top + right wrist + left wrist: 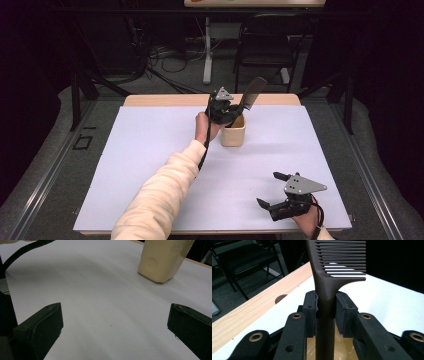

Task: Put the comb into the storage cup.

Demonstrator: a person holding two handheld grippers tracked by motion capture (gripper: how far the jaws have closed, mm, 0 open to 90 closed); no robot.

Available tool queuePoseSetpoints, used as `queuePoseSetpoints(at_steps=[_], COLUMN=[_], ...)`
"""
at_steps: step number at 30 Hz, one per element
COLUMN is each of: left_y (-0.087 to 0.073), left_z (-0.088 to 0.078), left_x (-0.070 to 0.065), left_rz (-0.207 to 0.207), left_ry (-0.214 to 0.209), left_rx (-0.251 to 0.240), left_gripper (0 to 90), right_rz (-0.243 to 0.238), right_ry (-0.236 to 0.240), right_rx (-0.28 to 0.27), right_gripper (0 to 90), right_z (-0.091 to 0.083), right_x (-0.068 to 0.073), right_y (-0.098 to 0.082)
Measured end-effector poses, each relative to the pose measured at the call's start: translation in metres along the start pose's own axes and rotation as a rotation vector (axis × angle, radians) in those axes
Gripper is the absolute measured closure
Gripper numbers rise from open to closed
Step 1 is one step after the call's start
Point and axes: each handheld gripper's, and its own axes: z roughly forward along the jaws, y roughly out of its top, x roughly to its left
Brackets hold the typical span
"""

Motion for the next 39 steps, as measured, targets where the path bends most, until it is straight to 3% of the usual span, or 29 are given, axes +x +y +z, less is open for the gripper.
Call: queuePoseSetpoints(at_steps=[34, 35, 39], left_y=[-0.0065, -0.0063, -0.0031], left_z=[0.0092, 0.0094, 0.0040], left_x=[-0.0038, -0.0048, -0.0072], left_rz=[0.001, -0.002, -0.014], left_ry=[-0.027, -0.028, -0.018], left_rx=[0.059, 0.053, 0.033], left_gripper=[71.0, 68.2, 42.7], right_rz=[-0.004, -0.005, -0.004], right_ry=[0.004, 0.005, 0.004], right_rx=[0.011, 0.011, 0.011], right_gripper=[0.0, 0.0, 0.0], right_z=[0.0007, 0.0007, 0.0001], right_x=[0.0002, 0.0002, -0.0001], right_y=[-0.0001, -0.0001, -0.0001])
